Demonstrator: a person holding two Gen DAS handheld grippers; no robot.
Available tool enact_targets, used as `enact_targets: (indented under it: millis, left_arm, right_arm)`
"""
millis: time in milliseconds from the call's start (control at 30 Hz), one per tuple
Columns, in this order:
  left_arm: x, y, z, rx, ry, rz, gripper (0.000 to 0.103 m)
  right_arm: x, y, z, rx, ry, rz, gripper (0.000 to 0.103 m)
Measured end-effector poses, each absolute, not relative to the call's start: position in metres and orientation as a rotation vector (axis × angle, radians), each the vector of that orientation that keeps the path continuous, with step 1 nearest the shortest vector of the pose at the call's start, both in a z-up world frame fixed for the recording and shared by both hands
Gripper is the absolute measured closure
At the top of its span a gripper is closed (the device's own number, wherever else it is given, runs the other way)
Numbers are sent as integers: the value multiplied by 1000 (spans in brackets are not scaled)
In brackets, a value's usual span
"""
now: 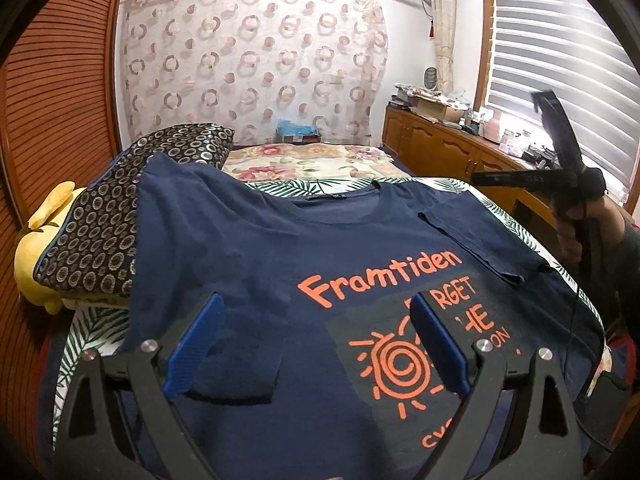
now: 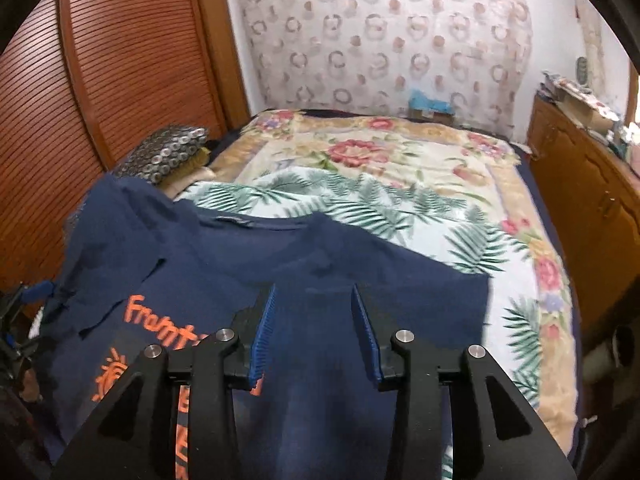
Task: Fold small clothes
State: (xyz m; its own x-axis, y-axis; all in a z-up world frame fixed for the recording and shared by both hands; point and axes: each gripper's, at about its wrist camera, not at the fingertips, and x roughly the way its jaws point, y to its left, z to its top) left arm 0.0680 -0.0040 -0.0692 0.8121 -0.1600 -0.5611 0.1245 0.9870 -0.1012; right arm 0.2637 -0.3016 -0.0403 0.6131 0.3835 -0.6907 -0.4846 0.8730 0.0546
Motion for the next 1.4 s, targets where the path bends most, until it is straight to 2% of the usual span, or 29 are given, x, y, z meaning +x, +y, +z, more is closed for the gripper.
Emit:
enact_targets:
  millis: [567, 667, 833, 1200, 1400]
  left_arm:
    - [133, 71, -44, -10, 624, -91, 11]
    - [143, 88, -41, -22, 630, -85, 15]
    - [164, 109, -40, -40, 656, -64, 29]
    - [206, 129, -42, -87, 711, -59, 35]
    - [224, 131, -49, -97, 740, -68, 42]
  right_arm:
    - [285, -366, -103, -185, 893, 281, 63]
    - [285, -368, -107, -181, 896, 276, 63]
    - [284, -372, -108, -155, 878, 277, 61]
    - [284, -375, -109, -139, 868, 280, 60]
    - [284, -375, -109, -139, 868, 280, 59]
